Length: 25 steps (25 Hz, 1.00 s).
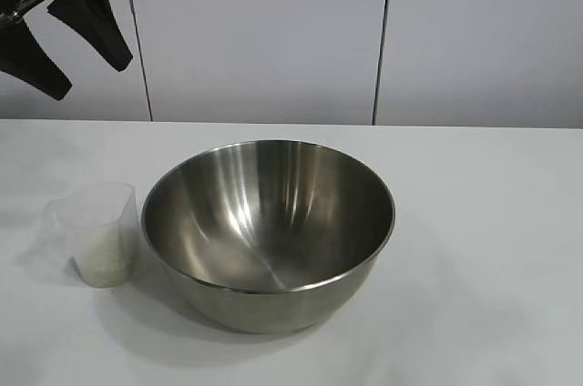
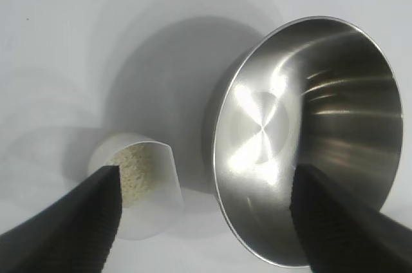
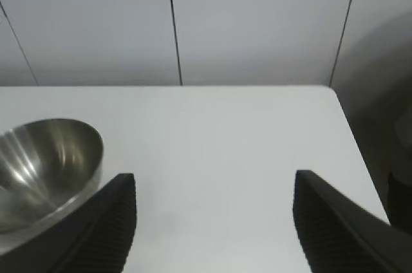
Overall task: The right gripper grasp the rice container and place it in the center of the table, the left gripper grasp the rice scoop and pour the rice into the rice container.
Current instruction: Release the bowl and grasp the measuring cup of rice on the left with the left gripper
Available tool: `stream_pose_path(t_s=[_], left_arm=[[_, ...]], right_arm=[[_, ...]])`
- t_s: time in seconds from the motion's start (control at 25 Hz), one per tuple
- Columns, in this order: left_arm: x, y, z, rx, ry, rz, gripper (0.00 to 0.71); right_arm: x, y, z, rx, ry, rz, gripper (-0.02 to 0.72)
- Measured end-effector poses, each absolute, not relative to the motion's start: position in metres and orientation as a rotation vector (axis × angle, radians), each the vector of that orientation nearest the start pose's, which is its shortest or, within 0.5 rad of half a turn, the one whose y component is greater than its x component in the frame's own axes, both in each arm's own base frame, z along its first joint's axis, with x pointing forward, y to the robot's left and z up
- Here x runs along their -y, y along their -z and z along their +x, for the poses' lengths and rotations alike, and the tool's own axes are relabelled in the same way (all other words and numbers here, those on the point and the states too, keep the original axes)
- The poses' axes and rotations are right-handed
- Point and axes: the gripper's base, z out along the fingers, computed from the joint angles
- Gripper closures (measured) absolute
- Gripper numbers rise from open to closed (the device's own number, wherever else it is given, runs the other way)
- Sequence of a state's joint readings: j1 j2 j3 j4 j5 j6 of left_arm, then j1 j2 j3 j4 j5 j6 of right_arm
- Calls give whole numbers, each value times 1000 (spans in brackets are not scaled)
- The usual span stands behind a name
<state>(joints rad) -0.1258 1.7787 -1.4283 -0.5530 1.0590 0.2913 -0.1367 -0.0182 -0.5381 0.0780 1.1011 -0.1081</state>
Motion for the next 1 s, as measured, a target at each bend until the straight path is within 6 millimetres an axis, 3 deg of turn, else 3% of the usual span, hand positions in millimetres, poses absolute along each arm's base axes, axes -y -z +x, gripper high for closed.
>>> stream_pose_path(t_s=[0.28,1.0], left_arm=[[88,-271,361,-2760,699,280,178],[87,-271,364,-2731,684,263,178]], right_arm=[[-6,-267,-6,-2090,31,-35,231],[-5,-267,-6,-2089,21,-13,231]])
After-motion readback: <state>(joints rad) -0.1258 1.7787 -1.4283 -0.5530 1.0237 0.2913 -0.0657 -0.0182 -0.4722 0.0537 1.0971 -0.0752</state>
